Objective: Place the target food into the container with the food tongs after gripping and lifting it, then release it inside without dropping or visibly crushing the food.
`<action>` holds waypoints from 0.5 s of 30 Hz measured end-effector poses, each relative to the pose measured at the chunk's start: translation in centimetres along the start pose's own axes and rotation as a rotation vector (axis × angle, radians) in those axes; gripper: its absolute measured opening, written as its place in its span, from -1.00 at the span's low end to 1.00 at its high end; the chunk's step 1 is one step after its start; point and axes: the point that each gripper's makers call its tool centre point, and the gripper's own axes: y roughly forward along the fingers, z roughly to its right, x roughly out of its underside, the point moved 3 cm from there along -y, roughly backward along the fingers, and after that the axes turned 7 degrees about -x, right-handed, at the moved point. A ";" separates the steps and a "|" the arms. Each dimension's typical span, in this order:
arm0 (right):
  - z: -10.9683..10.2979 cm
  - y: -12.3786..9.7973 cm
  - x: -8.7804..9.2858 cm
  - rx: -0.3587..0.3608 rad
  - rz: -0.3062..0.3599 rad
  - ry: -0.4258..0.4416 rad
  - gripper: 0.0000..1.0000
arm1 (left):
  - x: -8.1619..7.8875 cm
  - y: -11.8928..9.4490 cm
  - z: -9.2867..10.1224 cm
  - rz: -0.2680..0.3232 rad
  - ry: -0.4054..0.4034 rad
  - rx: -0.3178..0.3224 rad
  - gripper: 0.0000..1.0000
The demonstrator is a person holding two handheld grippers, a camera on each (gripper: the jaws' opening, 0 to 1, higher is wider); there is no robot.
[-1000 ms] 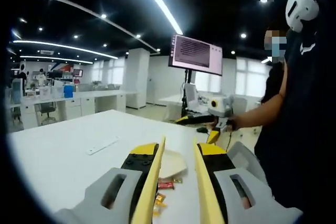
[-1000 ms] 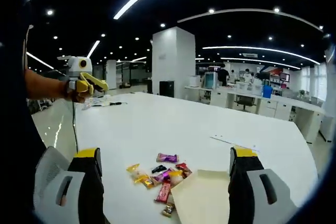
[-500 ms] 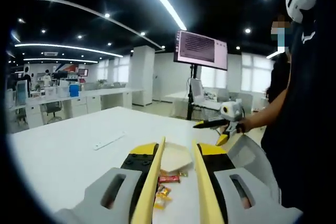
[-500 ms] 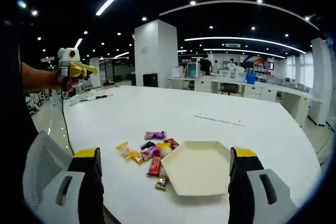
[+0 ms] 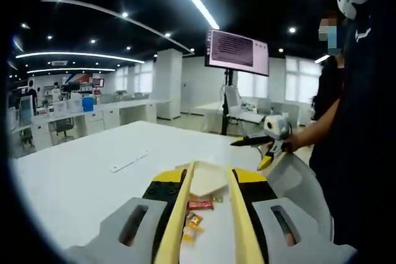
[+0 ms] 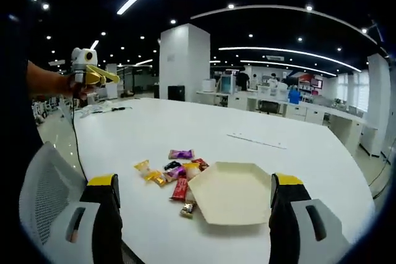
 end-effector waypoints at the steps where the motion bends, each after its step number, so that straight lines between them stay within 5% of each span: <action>1: 0.0 0.0 -0.1 0.002 0.003 -0.002 0.99 | 0.0 0.0 0.0 0.002 0.000 0.001 -0.50; 6: 0.5 -0.3 1.8 0.032 -0.093 0.042 0.99 | 0.8 0.0 -0.3 -0.015 0.001 0.001 -0.50; 9: 0.5 -0.2 1.4 0.030 -0.058 0.040 0.99 | 1.4 -0.1 -0.8 -0.020 0.001 -0.003 -0.50; 15: 0.0 0.3 2.4 0.013 -0.109 0.016 0.99 | 2.7 0.2 -1.5 -0.048 -0.017 -0.019 -0.50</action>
